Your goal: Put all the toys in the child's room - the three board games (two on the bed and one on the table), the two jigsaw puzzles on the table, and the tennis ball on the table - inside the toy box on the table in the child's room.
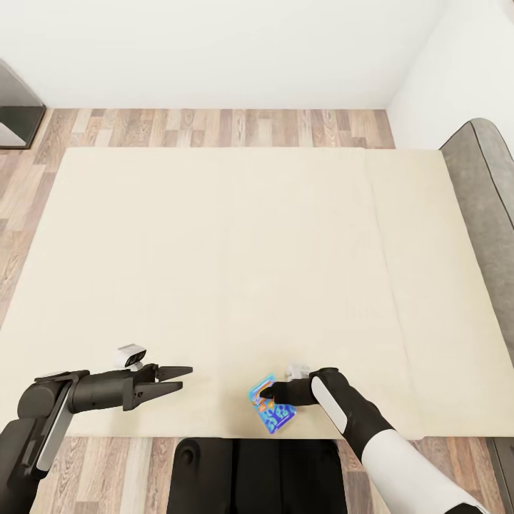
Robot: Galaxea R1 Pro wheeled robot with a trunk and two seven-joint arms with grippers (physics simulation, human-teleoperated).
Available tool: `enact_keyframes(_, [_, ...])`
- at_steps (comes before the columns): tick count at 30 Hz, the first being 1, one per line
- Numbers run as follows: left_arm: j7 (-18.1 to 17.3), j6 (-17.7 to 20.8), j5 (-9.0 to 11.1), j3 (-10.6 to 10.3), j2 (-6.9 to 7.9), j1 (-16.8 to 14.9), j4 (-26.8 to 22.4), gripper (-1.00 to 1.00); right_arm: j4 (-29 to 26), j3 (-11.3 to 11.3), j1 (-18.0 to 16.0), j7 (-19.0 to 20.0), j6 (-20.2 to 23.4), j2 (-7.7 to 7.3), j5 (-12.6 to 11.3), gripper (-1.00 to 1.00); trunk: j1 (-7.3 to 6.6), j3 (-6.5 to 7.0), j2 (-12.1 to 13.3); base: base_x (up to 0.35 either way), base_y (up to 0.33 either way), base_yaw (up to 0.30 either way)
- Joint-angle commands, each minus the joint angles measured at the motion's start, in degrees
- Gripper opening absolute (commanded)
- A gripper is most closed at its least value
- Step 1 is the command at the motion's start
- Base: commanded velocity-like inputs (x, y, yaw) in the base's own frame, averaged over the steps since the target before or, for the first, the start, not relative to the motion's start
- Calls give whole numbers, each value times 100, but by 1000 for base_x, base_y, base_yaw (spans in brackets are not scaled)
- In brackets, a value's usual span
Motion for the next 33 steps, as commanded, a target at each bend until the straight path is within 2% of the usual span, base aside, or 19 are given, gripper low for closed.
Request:
enact_keyframes(1, [-21, 60, -2, -1, 2, -1, -2, 100, -3, -3, -2, 29, 20, -1, 33, 100, 3, -6, -9, 0, 3, 0])
enact_keyframes(15, [-21, 61, -2, 6, 2, -1, -2, 100, -18, -31, 6, 18, 19, -1, 28, 100, 3, -6, -9, 0, 0, 0])
enact_keyframes(21, [-21, 60, 4, 158, 2, -1, -2, 100, -17, -30, 2, 18, 13, -2, 31, 100, 3, -6, -9, 0, 0, 0])
enact_keyframes(33, [-21, 57, 7, 213, -6, -1, -2, 100, -13, -31, -59, 20, 8, 2, 36, 100, 3, -58, -9, 0, 0, 0])
